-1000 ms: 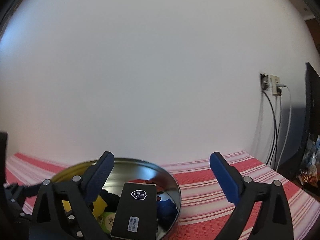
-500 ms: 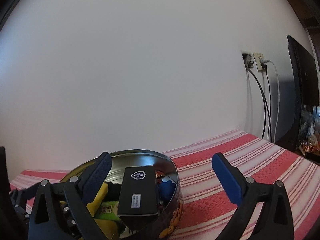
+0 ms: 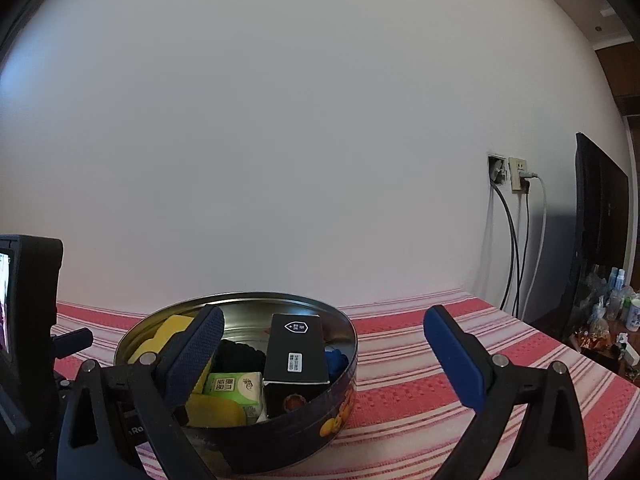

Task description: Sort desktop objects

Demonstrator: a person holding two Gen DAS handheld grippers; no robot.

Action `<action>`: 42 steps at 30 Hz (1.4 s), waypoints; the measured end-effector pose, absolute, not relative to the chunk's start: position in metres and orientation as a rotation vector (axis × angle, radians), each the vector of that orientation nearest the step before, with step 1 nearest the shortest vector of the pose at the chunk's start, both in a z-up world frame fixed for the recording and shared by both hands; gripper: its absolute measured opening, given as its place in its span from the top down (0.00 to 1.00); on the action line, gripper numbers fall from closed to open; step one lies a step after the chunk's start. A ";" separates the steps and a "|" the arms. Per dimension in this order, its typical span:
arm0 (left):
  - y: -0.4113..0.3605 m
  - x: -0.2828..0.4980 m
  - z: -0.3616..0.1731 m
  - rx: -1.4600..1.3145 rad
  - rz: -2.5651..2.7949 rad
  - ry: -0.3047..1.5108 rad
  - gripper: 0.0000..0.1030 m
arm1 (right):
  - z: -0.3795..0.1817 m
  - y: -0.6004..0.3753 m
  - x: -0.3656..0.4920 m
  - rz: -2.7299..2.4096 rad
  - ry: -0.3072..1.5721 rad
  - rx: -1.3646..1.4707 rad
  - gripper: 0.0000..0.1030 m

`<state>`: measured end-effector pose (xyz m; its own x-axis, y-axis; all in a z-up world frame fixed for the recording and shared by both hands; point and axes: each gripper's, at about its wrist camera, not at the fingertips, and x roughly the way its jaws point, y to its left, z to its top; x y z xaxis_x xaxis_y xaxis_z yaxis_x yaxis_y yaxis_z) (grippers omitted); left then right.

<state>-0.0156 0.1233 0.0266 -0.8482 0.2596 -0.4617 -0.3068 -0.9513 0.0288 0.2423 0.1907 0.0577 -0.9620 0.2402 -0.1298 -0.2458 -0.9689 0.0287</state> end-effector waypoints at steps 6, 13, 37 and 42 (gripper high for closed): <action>0.127 -0.015 0.026 -0.659 2.785 0.139 0.01 | 0.061 0.195 0.254 2.879 0.112 -0.136 0.01; 0.118 -0.008 0.028 -0.625 2.789 0.140 0.01 | 0.061 0.195 0.257 2.879 0.105 -0.132 0.01; 0.116 -0.014 0.023 -0.564 2.809 0.137 0.00 | 0.060 0.201 0.256 2.877 0.097 -0.119 0.01; 0.116 -0.013 0.023 -0.562 2.811 0.147 0.00 | 0.060 0.201 0.256 2.876 0.099 -0.122 0.01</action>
